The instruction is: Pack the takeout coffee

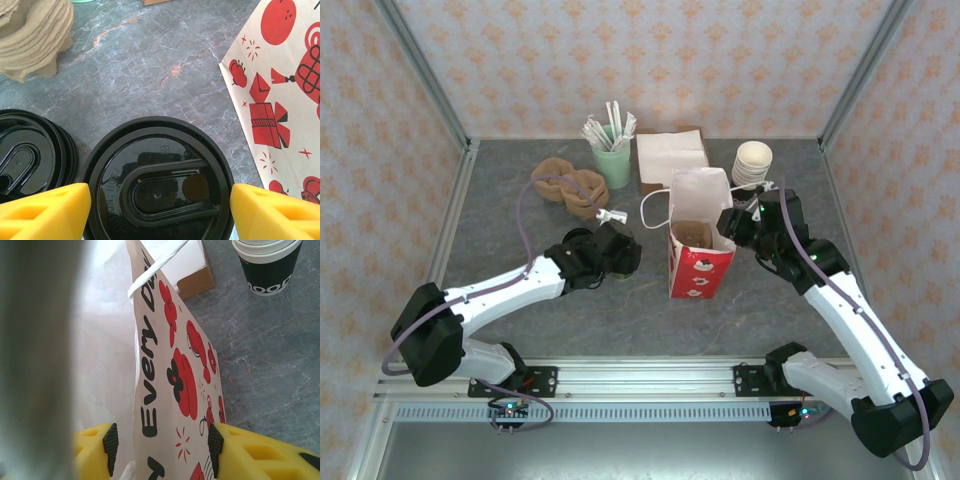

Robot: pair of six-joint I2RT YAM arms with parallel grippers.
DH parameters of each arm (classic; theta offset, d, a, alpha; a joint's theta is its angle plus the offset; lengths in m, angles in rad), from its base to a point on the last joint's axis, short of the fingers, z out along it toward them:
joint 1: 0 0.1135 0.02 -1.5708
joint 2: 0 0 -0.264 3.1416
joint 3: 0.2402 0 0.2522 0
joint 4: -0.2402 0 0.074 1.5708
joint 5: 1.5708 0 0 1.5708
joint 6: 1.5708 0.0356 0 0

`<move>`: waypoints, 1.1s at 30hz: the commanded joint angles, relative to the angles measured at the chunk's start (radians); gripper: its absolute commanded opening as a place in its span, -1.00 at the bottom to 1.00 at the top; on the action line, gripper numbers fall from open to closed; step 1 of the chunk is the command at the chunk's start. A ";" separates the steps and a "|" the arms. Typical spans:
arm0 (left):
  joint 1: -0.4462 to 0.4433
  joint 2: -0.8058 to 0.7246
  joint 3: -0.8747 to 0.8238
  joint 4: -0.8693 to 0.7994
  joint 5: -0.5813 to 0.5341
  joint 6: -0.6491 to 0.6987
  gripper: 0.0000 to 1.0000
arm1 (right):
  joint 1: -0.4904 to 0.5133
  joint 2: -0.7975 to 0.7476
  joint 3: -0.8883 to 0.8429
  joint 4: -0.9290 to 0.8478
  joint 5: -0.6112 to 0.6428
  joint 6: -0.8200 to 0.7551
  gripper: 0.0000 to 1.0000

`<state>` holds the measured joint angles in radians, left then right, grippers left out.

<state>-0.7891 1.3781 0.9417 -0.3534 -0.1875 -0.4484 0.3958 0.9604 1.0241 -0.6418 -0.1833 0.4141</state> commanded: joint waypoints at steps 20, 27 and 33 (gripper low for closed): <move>0.015 -0.030 0.090 -0.163 -0.005 0.086 0.78 | -0.012 0.006 0.013 0.015 0.000 -0.018 0.06; 0.044 -0.024 0.087 -0.181 0.103 0.125 0.79 | -0.013 0.000 0.005 0.016 0.002 -0.016 0.06; 0.047 -0.004 0.090 -0.173 0.124 0.124 0.78 | -0.011 0.000 0.007 0.020 -0.002 -0.012 0.06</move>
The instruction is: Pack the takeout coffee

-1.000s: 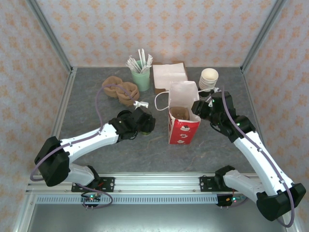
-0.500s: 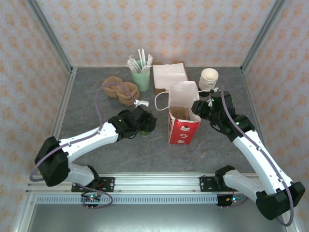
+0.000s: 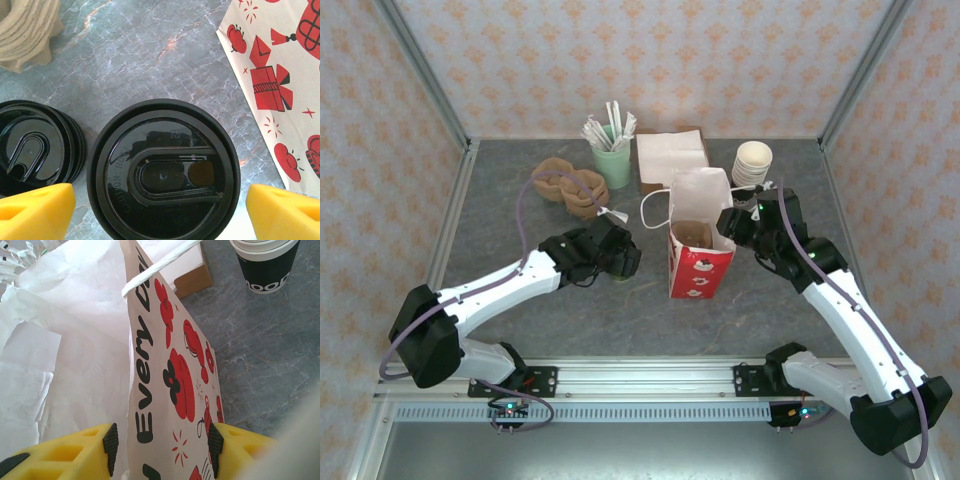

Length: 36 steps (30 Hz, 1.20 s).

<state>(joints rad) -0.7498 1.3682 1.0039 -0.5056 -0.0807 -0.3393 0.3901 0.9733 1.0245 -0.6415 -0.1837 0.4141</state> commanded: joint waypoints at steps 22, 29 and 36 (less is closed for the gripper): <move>0.017 0.067 0.036 0.030 0.012 0.026 0.56 | -0.007 -0.016 -0.001 0.023 -0.006 -0.012 0.07; 0.017 0.085 0.035 0.032 0.015 0.028 0.53 | -0.007 -0.016 -0.002 0.019 -0.007 -0.015 0.07; 0.018 0.094 0.022 0.040 0.014 0.029 0.39 | -0.008 -0.018 -0.003 0.018 -0.004 -0.016 0.07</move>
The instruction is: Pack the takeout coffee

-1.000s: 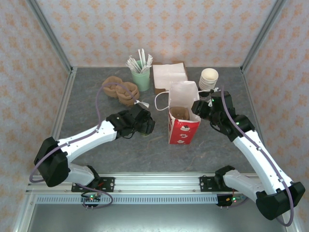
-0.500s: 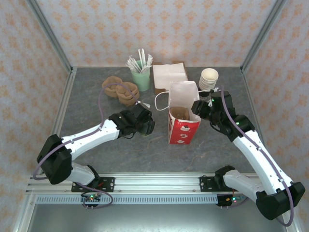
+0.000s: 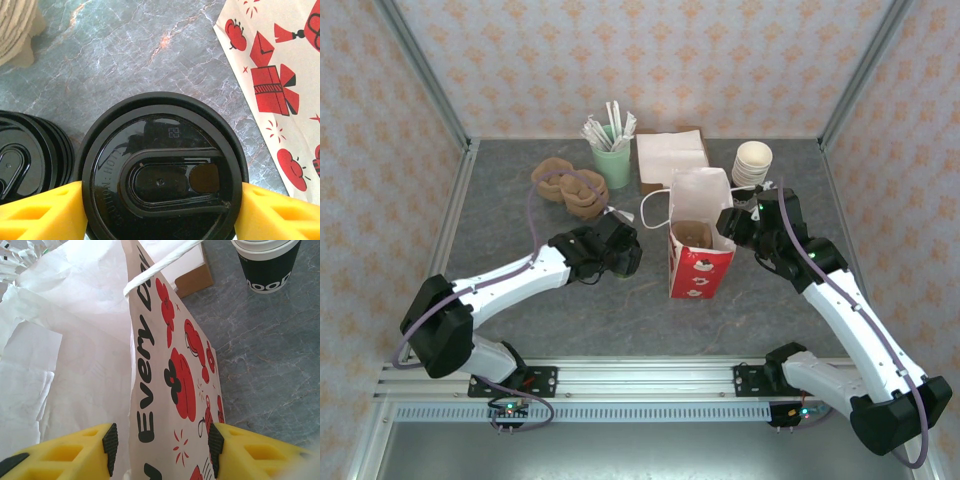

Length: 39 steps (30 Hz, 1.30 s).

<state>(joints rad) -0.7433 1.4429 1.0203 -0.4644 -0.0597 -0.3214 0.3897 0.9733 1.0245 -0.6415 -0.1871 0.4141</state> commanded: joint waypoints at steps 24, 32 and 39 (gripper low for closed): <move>0.012 -0.044 0.037 -0.009 -0.023 -0.007 0.19 | -0.008 -0.018 -0.017 0.036 0.000 0.015 0.07; 0.016 -0.065 0.054 -0.042 -0.033 -0.008 0.19 | -0.009 -0.012 -0.017 0.040 -0.001 0.017 0.07; 0.017 -0.083 0.118 -0.110 -0.049 -0.005 0.19 | -0.008 -0.003 -0.012 0.043 -0.003 0.020 0.07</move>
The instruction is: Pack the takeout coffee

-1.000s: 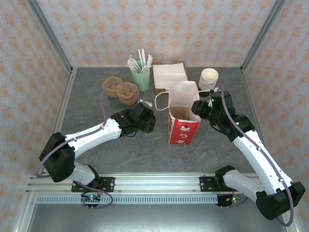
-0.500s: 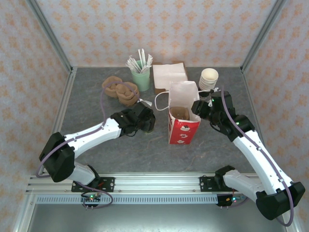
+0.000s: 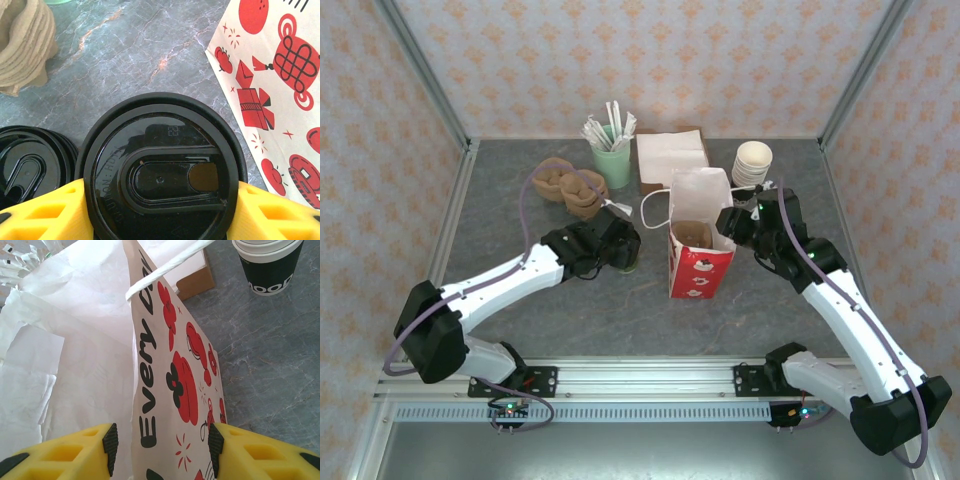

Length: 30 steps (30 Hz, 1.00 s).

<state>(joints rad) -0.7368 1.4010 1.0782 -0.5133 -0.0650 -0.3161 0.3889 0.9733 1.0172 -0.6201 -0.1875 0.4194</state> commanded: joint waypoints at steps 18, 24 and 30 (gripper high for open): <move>0.010 -0.222 0.376 -0.347 -0.093 0.004 0.19 | 0.044 0.028 -0.048 0.212 -0.104 0.217 -0.57; 0.010 -0.226 0.475 -0.388 -0.078 0.031 0.20 | 0.120 0.068 -0.040 0.297 -0.049 0.300 -0.68; 0.008 -0.202 0.564 -0.412 -0.050 0.045 0.20 | 0.225 0.096 -0.057 0.392 0.066 0.381 -0.78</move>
<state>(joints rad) -0.7368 1.1919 1.5890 -0.8814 -0.1272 -0.2996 0.5720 1.0634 0.9665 -0.3260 -0.2073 0.7361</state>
